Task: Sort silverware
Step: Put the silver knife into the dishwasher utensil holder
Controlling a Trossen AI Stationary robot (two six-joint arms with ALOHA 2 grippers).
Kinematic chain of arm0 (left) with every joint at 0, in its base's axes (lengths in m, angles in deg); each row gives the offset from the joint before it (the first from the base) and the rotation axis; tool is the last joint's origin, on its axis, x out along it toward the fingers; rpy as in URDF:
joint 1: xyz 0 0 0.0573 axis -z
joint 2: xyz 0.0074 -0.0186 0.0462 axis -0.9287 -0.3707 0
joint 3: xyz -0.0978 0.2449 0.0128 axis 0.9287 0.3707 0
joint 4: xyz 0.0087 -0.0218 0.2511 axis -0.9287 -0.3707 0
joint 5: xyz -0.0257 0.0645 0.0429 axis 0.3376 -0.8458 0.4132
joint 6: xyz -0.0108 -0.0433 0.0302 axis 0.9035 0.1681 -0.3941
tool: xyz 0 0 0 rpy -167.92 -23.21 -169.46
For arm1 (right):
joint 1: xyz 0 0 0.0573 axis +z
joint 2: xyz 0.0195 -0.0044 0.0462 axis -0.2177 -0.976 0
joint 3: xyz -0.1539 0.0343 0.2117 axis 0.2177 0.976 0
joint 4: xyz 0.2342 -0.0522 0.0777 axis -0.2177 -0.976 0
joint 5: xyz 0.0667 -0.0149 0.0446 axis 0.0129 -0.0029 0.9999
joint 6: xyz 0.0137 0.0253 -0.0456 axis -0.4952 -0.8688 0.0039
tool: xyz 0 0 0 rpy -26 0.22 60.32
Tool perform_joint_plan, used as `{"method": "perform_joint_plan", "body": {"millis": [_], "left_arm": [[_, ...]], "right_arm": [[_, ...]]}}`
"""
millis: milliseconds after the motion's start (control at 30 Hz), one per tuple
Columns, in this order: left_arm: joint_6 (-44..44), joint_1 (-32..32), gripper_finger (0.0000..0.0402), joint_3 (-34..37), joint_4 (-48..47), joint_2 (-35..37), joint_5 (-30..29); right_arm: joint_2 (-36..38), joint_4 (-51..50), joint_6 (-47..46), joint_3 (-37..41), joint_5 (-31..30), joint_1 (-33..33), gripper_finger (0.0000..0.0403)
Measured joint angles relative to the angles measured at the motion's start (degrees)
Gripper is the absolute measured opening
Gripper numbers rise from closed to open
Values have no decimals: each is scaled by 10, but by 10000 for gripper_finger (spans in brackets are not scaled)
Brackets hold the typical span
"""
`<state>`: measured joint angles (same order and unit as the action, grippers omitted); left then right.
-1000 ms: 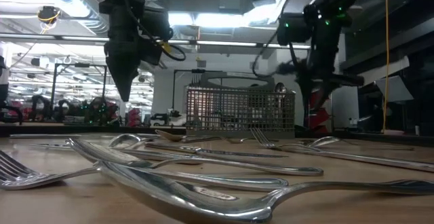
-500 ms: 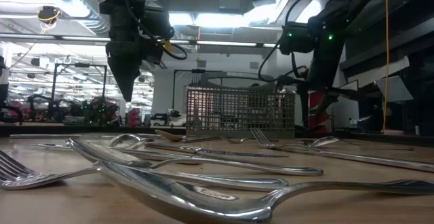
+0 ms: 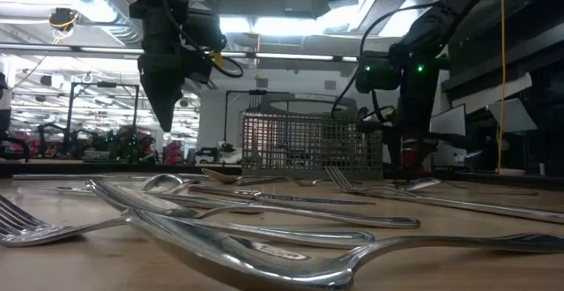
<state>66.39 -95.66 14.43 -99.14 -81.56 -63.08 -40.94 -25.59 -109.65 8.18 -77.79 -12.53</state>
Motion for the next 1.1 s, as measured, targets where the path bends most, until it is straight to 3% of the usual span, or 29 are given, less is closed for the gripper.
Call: {"method": "perform_joint_plan", "body": {"millis": [200,500,833,1100], "left_arm": [[-1,0,115,0,14,0,0],[-4,0,115,0,14,0,0],[-4,0,115,0,12,0,0],[-4,0,115,0,12,0,0]], "right_arm": [[-24,17,-11,-2,6,0,95],[-30,-39,-8,-3,13,0,93],[-30,-64,8,-4,25,0,40],[-30,-63,19,-4,26,0,40]]}}
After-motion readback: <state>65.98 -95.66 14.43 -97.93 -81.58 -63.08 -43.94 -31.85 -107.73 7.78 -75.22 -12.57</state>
